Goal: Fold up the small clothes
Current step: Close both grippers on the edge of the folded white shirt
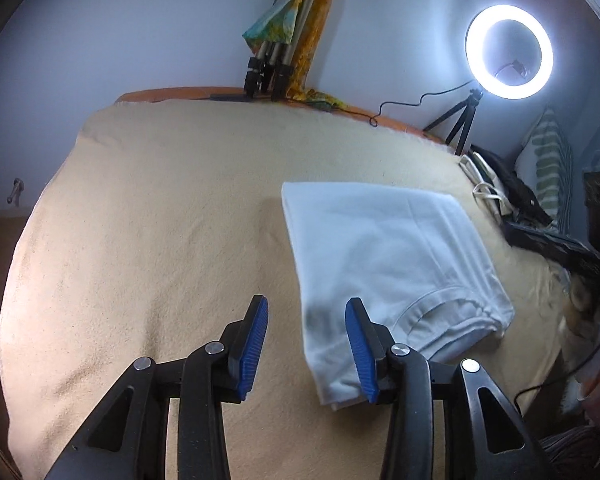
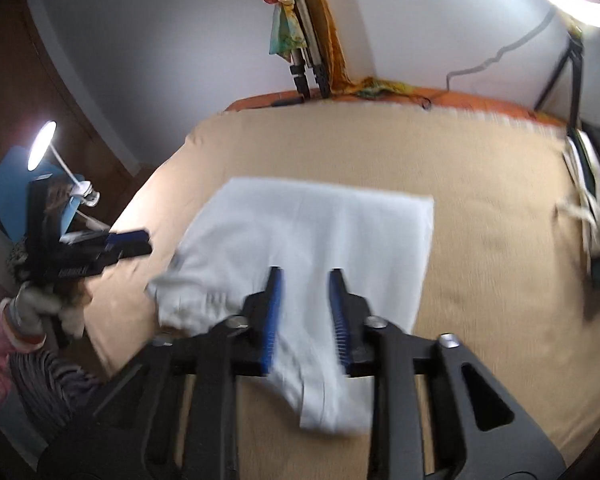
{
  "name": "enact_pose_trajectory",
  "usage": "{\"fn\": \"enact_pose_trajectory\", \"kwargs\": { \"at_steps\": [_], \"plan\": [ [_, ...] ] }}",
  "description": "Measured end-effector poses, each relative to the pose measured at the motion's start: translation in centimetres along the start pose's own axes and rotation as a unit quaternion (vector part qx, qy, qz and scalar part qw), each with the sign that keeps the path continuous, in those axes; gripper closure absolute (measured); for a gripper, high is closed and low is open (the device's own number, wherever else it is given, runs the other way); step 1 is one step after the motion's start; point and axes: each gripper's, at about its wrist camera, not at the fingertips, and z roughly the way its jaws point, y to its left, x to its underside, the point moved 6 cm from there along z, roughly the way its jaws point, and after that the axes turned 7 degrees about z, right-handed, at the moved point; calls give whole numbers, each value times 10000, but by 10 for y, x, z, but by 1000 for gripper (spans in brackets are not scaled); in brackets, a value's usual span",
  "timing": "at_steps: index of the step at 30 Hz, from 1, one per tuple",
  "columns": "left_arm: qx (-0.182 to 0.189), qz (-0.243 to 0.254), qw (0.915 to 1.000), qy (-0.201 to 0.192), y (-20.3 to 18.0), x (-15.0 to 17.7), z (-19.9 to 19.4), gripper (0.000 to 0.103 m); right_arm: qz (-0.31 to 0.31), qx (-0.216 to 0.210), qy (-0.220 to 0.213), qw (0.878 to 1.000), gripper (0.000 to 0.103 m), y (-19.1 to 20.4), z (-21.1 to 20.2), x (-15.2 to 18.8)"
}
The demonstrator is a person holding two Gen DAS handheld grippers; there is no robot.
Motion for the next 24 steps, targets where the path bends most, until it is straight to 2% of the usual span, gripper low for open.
{"fn": "enact_pose_trajectory", "kwargs": {
  "at_steps": [3, 5, 9, 11, 14, 16, 18, 21, 23, 24],
  "plan": [
    [12, -17, 10000, 58, -2, 1, 4, 59, -180, 310, 34, 9994, 87, 3, 39, -31],
    [58, -63, 9999, 74, -1, 3, 4, 55, -123, 501, 65, 9986, 87, -2, 59, -39],
    [16, -22, 10000, 41, 3, 3, 3, 50, 125, 567, 325, 9978, 87, -20, 94, -44],
    [15, -65, 10000, 30, 7, 3, 4, 50, 194, 586, 435, 9971, 89, -28, 104, -40],
    [-12, -194, 9998, 36, 13, 2, 7, 50, 239, 489, 344, 9979, 90, -33, 108, -40],
    [22, -300, 9995, 22, 15, 0, 8, 49, 291, 433, 355, 9980, 90, -35, 103, -41],
    [108, -406, 9991, -1, 14, -2, 8, 44, 421, 329, 224, 9983, 90, -36, 90, -42],
    [299, -605, 9977, 50, 12, -5, 13, 40, 659, 231, 59, 9975, 76, -47, 65, -33],
    [499, -808, 9954, 93, 12, -7, 17, 39, 914, 111, -25, 9958, 58, -59, 43, -15],
    [638, -973, 9931, 133, 14, -8, 22, 39, 1022, 47, -28, 9947, 57, -65, 36, -8]
  ]
}}
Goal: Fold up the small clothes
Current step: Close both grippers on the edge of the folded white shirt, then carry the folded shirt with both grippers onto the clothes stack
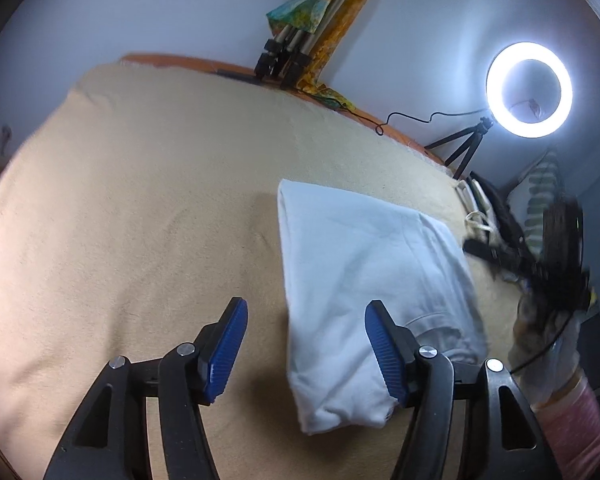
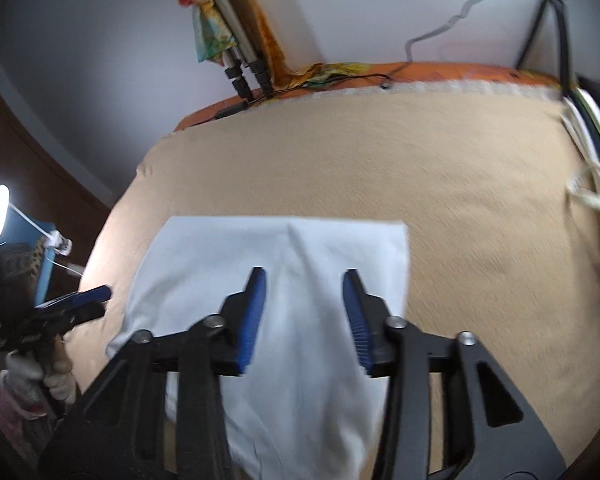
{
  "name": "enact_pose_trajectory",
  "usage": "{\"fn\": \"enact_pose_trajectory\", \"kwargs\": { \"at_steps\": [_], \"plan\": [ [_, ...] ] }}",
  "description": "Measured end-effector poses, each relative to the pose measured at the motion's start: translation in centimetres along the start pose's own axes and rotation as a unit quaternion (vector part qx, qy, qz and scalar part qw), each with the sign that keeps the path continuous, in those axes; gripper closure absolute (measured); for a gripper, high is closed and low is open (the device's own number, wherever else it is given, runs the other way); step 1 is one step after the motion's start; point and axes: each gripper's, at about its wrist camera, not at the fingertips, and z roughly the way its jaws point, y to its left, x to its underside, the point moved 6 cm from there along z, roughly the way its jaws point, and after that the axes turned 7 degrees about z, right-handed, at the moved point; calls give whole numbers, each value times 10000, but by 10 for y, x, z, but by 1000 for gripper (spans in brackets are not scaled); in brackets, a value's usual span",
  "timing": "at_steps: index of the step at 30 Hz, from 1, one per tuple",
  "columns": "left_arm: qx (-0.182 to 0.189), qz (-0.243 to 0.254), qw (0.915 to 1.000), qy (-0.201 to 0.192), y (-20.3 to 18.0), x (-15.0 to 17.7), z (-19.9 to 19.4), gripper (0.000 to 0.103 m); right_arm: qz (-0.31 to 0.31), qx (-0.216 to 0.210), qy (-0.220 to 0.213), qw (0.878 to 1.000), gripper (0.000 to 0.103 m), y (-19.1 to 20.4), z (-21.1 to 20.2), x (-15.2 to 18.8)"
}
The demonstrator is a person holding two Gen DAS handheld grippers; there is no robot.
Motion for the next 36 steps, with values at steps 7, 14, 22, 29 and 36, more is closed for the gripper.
{"fn": "enact_pose_trajectory", "kwargs": {
  "at_steps": [7, 14, 22, 29, 36],
  "plan": [
    [579, -987, 9929, 337, 19, 4, 27, 42, 1281, -617, 199, 9896, 57, -64, -21, 40],
    [1021, -1591, 9813, 369, 20, 3, 39, 58, 1866, -1269, 276, 9738, 57, -78, -8, 47],
    [831, -1388, 9860, 406, 7, -4, 52, 82, 1730, -1225, 383, 9765, 74, -56, 13, 41],
    [89, -372, 9992, 145, -17, -9, 39, 96, 1183, -700, 125, 9904, 94, -36, -5, 35],
    [32, 243, 9995, -218, -54, -21, 17, 96, 416, -304, -210, 9985, 95, 2, -33, 26]
  ]
}}
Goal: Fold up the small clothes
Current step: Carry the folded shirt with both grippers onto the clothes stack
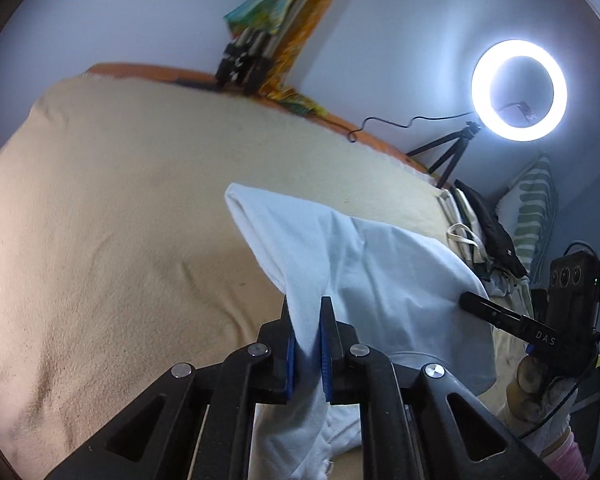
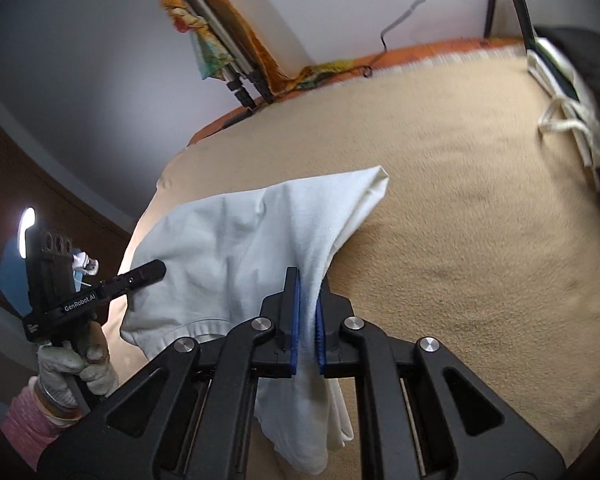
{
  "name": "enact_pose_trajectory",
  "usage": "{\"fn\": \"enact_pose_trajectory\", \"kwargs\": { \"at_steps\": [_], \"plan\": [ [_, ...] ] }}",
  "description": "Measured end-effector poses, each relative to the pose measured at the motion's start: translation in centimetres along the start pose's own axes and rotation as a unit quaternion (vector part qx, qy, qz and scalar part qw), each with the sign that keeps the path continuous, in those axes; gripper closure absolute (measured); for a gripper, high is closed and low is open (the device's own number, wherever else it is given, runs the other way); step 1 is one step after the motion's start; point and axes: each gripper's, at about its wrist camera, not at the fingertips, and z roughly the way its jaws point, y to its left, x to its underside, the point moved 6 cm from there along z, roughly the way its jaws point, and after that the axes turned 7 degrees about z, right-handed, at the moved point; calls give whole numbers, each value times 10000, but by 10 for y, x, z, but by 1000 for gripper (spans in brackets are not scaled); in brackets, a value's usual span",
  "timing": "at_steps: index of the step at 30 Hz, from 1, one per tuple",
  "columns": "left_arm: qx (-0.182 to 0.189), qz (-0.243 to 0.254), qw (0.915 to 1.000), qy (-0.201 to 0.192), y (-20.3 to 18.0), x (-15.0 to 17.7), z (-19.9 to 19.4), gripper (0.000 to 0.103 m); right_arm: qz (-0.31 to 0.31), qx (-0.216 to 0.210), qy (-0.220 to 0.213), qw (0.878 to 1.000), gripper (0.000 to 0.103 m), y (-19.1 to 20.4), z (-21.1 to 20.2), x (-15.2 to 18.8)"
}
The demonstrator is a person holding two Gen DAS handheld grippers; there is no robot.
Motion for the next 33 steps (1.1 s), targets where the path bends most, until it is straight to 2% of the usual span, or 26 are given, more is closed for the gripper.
{"fn": "enact_pose_trajectory", "kwargs": {
  "at_steps": [6, 14, 21, 33],
  "plan": [
    [121, 222, 9996, -146, -27, -8, -9, 96, -352, 212, -177, 9990, 96, 10, -18, 0],
    [381, 481, 9977, -275, -76, -25, 1, 96, -551, 495, -469, 9961, 96, -3, -61, -17],
    [679, 759, 9939, -428, -134, -50, 27, 96, -629, 1031, -826, 9892, 96, -41, -115, -45],
    [1114, 1300, 9828, -698, -263, -98, 91, 96, -576, 1867, -1508, 9691, 96, -116, -202, -108]
  ]
}}
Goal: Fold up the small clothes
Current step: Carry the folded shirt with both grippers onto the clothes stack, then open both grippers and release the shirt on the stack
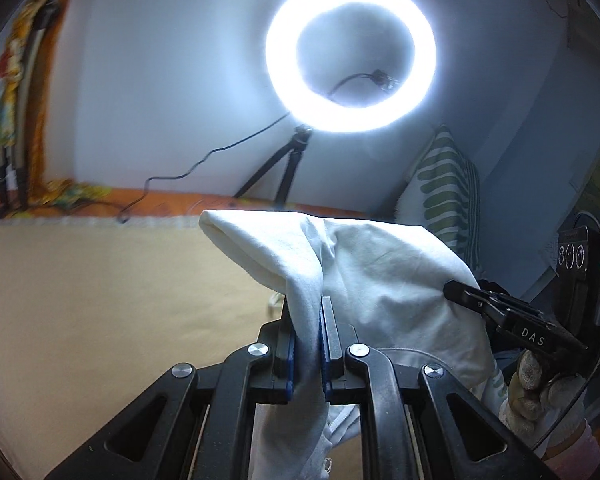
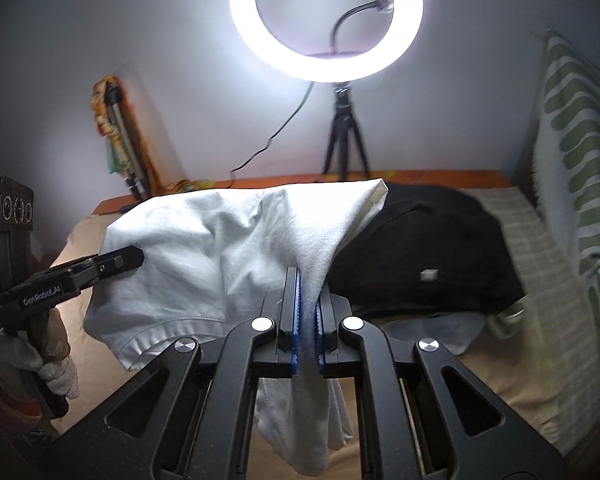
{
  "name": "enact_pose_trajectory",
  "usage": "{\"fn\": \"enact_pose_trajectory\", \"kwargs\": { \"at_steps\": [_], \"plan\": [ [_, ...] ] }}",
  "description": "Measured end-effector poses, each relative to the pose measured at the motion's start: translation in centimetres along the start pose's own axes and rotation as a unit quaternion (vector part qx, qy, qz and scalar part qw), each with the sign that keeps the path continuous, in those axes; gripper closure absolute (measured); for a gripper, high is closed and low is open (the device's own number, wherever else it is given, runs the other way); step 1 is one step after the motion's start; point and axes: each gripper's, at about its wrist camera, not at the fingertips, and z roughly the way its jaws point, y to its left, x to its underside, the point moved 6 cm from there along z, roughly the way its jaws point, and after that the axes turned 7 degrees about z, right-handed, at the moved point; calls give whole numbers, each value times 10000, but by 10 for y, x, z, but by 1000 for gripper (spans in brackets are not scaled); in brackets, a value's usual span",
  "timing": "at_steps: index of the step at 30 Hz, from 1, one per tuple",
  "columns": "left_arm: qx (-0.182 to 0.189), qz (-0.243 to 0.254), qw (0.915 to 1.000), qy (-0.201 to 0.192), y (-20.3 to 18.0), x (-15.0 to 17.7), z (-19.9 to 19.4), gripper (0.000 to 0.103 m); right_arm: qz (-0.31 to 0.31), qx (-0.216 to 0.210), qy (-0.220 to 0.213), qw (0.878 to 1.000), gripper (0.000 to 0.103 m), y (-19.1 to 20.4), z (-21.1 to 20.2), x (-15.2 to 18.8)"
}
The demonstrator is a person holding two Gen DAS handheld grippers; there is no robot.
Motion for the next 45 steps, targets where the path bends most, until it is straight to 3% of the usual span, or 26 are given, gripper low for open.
{"fn": "enact_pose_trajectory", "kwargs": {
  "at_steps": [14, 28, 30, 31, 32, 33, 34, 35, 45],
  "plan": [
    [113, 625, 9977, -239, -75, -63, 118, 96, 199, 1018, -627, 9926, 96, -120, 15, -80],
    [-344, 836, 9959, -46, -78, -55, 187, 94, 256, 1548, -527, 9862, 96, -197, 73, -89],
    [-454, 868, 9952, -11, -76, -53, 188, 73, 145, 1790, -436, 9828, 96, -202, 79, -88],
    [-522, 911, 9945, -57, -77, -54, 187, 68, 96, 1847, -411, 9819, 87, -204, 80, -88],
    [-606, 963, 9934, -120, -77, -54, 183, 59, 49, 1948, -410, 9800, 70, -205, 80, -89],
    [-649, 1000, 9928, -149, -78, -56, 181, 46, 5, 2012, -460, 9785, 61, -206, 78, -90],
    [-666, 1026, 9924, -147, -79, -56, 179, 38, 1, 2033, -525, 9777, 46, -205, 74, -91],
    [-677, 1036, 9922, -133, -80, -57, 177, 27, 21, 2011, -591, 9778, 41, -204, 69, -92],
    [-717, 1169, 9904, -189, -92, -60, 148, 18, 181, 1831, -755, 9800, 35, -193, 41, -98]
  ]
}}
